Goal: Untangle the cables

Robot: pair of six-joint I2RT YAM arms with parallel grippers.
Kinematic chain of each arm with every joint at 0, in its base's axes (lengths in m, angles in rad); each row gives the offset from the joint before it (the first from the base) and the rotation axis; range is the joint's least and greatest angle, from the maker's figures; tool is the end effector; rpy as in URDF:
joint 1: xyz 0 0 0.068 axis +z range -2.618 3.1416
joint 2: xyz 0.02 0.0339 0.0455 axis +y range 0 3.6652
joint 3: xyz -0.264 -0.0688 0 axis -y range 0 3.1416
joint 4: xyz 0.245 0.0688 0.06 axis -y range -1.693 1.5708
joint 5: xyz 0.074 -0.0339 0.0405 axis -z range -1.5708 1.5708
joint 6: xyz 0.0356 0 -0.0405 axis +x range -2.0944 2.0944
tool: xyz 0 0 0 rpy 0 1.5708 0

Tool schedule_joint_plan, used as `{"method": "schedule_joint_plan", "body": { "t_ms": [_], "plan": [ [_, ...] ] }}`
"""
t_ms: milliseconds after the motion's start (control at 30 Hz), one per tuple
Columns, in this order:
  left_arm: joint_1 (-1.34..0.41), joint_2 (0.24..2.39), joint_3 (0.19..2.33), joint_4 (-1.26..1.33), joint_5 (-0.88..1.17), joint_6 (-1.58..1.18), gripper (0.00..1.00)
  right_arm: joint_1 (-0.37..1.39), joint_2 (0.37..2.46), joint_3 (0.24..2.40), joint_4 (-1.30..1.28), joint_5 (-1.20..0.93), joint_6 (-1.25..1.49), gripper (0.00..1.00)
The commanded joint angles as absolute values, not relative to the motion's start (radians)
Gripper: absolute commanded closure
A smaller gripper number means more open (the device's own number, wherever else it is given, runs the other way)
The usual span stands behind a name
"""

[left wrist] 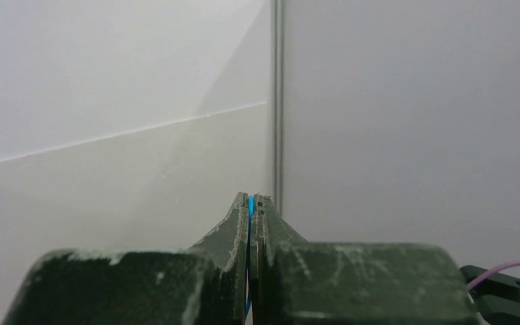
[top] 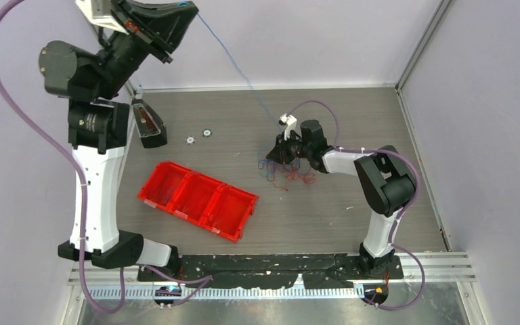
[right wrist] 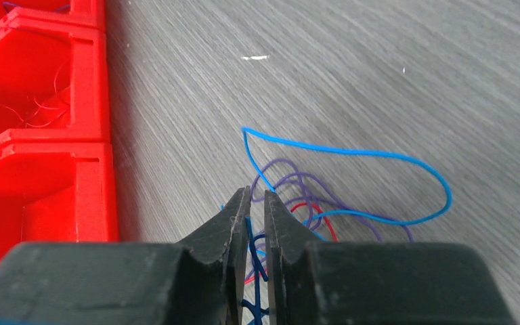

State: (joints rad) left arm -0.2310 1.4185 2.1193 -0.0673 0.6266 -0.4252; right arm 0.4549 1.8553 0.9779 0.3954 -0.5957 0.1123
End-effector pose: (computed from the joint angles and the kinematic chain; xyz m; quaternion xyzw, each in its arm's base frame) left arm 0.2010 -0.0687 0.6392 0.2320 0.4543 -0.4053 0.7586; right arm 0.3402 0.1886 0.1688 -0.2892 0.7799 0.3795 0.4051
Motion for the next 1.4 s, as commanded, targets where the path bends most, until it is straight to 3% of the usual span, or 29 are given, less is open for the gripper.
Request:
{"method": "schedule_joint_plan", "body": {
  "t_ms": [0,500,733,933,1100,1367],
  "plan": [
    [-0.190,1.369,2.166,-0.074,0.553,-0.402,1.00,0.453,1.867,1.002,0.350,-0.592,0.085,0.81],
    [-0.141,1.330,2.241,-0.070,0.477,-0.327,1.00,0.431,1.838,1.029,0.268,-0.619,0.061,0.77],
    [-0.130,1.156,1.970,-0.099,0.498,-0.235,1.00,0.431,1.720,1.057,0.170,-0.686,-0.005,0.43],
    [-0.089,0.962,1.724,-0.195,0.512,-0.201,1.00,0.431,1.612,1.061,0.030,-0.698,-0.081,0.23],
    [-0.090,0.893,1.565,-0.147,0.728,-0.353,1.00,0.421,1.548,1.072,-0.053,-0.678,-0.078,0.01],
    [-0.100,0.883,1.453,-0.111,0.937,-0.501,1.00,0.399,1.528,1.114,-0.089,-0.663,-0.063,0.05]
  ]
}}
